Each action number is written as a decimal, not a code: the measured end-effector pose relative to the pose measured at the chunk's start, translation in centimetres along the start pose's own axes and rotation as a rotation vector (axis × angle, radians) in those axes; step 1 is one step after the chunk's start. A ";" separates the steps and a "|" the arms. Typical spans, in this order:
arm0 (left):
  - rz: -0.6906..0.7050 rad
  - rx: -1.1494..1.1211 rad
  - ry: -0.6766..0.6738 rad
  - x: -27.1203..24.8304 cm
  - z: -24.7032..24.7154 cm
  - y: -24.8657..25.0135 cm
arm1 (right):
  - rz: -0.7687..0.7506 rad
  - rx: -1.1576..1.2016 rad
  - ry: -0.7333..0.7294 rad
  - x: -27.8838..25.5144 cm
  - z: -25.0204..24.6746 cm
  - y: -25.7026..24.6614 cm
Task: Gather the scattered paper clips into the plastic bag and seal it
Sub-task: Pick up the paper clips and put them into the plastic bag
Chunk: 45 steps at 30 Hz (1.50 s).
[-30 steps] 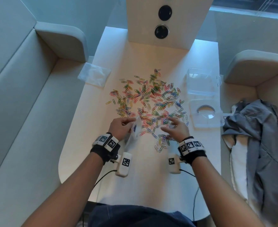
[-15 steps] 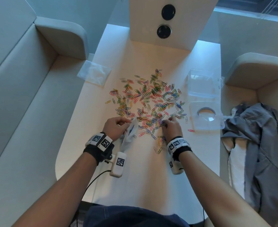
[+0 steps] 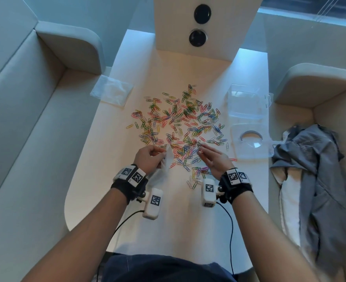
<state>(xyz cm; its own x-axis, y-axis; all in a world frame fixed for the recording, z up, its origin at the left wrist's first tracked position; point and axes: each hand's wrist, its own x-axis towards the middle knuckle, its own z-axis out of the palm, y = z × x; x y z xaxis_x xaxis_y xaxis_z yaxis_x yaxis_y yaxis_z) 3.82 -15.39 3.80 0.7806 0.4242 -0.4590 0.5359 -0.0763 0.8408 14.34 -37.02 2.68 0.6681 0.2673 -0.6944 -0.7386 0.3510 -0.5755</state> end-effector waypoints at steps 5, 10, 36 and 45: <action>-0.021 -0.022 -0.021 0.2 1.6 -0.1 | 0.085 -0.020 -0.151 -2.0 3.5 1.8; 0.020 -0.011 -0.015 0.1 2.1 0.1 | 0.081 -0.274 -0.098 -1.8 5.7 4.4; 0.080 -0.004 -0.113 -0.5 2.3 0.0 | -0.362 -1.808 -0.204 -2.7 7.2 3.5; 0.090 0.034 -0.061 -0.3 -2.1 -0.2 | -0.205 -1.776 0.242 -1.3 -2.9 2.5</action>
<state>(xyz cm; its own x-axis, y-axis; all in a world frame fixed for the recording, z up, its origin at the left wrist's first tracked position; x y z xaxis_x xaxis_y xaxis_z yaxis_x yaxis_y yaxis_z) 2.80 -13.56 4.34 0.8437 0.3585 -0.3995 0.4725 -0.1430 0.8696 11.41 -39.14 0.89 0.8449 0.1681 -0.5078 0.0319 -0.9635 -0.2658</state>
